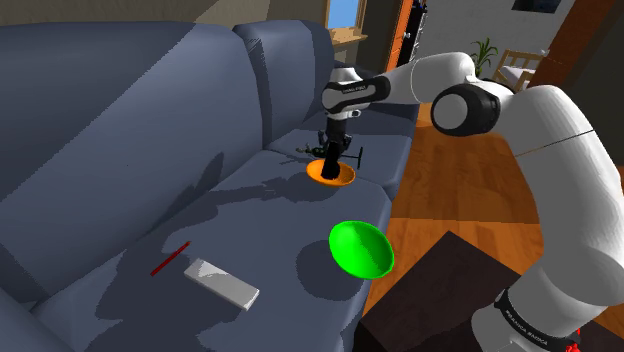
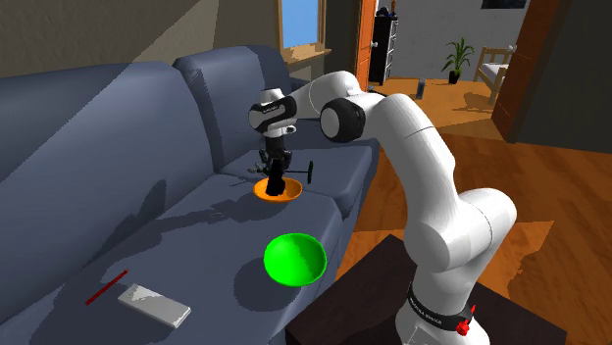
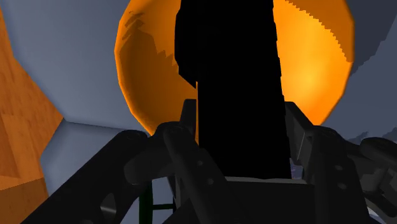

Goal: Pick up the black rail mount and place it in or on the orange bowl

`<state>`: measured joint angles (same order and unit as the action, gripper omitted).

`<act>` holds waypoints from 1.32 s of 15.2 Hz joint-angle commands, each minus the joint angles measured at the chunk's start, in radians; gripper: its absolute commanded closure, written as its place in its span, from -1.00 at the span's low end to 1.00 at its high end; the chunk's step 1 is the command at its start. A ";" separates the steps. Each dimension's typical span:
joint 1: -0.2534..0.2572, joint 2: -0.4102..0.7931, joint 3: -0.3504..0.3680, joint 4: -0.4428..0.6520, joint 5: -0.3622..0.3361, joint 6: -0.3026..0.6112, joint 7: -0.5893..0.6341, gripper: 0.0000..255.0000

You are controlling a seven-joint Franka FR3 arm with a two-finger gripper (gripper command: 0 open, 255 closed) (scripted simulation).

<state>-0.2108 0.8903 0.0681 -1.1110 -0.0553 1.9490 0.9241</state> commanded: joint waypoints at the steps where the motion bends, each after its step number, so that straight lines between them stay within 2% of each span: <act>1: 0.000 0.014 -0.001 -0.001 -0.001 0.016 0.000 1.00; 9: 0.001 0.067 -0.002 -0.011 -0.003 0.079 0.001 1.00; 17: 0.000 0.067 -0.002 -0.011 -0.004 0.079 0.001 1.00; 18: 0.001 0.058 -0.002 -0.025 -0.004 0.084 0.003 -1.00; 20: 0.003 0.064 -0.002 -0.020 -0.004 0.085 0.004 -1.00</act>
<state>-0.2087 0.9523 0.0658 -1.1305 -0.0595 2.0332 0.9285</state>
